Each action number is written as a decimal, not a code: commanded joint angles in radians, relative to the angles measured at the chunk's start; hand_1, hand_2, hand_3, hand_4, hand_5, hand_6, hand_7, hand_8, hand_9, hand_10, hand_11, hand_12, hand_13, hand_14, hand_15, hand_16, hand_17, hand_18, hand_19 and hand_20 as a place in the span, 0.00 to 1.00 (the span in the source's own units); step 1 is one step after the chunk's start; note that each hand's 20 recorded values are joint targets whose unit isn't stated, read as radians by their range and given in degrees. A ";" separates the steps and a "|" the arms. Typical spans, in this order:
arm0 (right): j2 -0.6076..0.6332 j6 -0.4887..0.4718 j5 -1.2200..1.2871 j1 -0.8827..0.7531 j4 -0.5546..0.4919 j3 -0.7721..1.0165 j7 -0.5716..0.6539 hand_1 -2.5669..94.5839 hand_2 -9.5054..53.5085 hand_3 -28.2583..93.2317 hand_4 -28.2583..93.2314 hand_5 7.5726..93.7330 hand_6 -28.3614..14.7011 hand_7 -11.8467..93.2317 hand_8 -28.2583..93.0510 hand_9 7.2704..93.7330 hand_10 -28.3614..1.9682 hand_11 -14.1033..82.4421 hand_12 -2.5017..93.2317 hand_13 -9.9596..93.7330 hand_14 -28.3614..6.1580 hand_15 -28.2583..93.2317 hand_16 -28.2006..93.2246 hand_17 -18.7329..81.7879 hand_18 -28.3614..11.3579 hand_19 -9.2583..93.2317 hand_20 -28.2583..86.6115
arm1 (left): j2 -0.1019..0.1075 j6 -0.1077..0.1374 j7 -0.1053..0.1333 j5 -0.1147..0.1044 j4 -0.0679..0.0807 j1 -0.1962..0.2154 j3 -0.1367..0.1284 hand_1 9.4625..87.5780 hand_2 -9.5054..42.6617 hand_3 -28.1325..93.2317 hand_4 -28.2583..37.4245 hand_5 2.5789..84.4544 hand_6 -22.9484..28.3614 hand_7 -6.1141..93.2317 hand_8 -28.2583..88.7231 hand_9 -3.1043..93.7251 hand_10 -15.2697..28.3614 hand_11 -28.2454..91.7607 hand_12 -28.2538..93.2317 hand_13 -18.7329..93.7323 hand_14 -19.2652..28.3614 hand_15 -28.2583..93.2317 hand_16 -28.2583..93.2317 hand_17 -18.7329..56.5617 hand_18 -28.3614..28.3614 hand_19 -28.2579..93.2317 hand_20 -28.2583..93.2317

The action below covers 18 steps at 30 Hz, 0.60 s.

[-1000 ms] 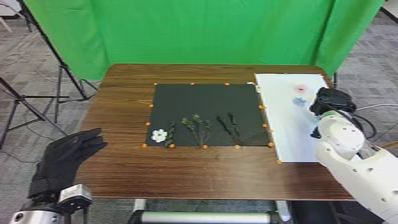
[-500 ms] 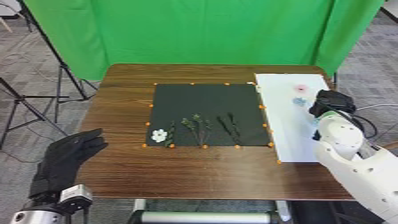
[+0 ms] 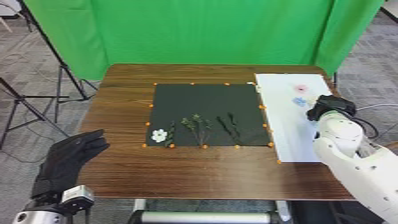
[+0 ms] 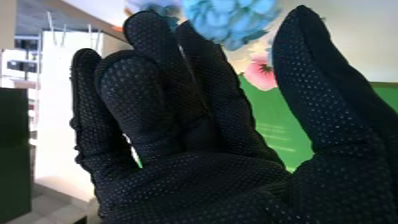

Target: Arrange flowers

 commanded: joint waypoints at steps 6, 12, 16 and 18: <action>-0.013 0.001 0.040 -0.059 -0.040 0.042 0.045 0.36 0.06 0.89 0.03 0.62 0.43 0.28 0.15 0.67 0.18 0.51 0.23 0.73 0.35 0.87 0.39 0.43 0.00 0.96 0.21 | -0.003 -0.006 -0.005 0.003 -0.002 0.007 -0.001 0.23 0.33 0.90 0.15 0.60 0.76 0.24 0.16 0.47 0.89 0.59 0.32 0.42 0.99 0.75 0.12 0.12 0.87 0.71 0.37; -0.013 0.021 0.046 -0.076 -0.057 0.046 0.047 0.36 0.06 0.89 0.03 0.63 0.43 0.28 0.15 0.69 0.19 0.49 0.22 0.73 0.35 0.87 0.38 0.43 0.00 0.96 0.22 | -0.009 -0.010 -0.014 0.006 -0.002 0.007 -0.004 0.23 0.33 0.90 0.15 0.60 0.76 0.24 0.16 0.47 0.89 0.59 0.32 0.42 0.99 0.75 0.12 0.12 0.87 0.71 0.37; -0.012 0.053 0.041 -0.080 -0.060 0.038 0.045 0.38 0.06 0.90 0.03 0.64 0.44 0.28 0.15 0.71 0.21 0.49 0.22 0.74 0.37 0.87 0.38 0.44 0.00 0.96 0.22 | -0.004 -0.009 -0.014 0.004 -0.001 0.004 -0.001 0.23 0.33 0.90 0.15 0.60 0.76 0.24 0.16 0.47 0.88 0.59 0.32 0.42 0.99 0.75 0.12 0.12 0.87 0.71 0.37; -0.010 0.077 0.035 -0.078 -0.057 0.031 0.041 0.41 0.06 0.90 0.02 0.66 0.46 0.29 0.15 0.75 0.28 0.50 0.23 0.77 0.40 0.86 0.39 0.45 0.00 0.96 0.22 | -0.008 -0.010 -0.017 0.007 -0.002 0.005 -0.003 0.23 0.33 0.90 0.15 0.59 0.76 0.24 0.16 0.47 0.88 0.59 0.32 0.42 0.99 0.75 0.12 0.12 0.87 0.71 0.37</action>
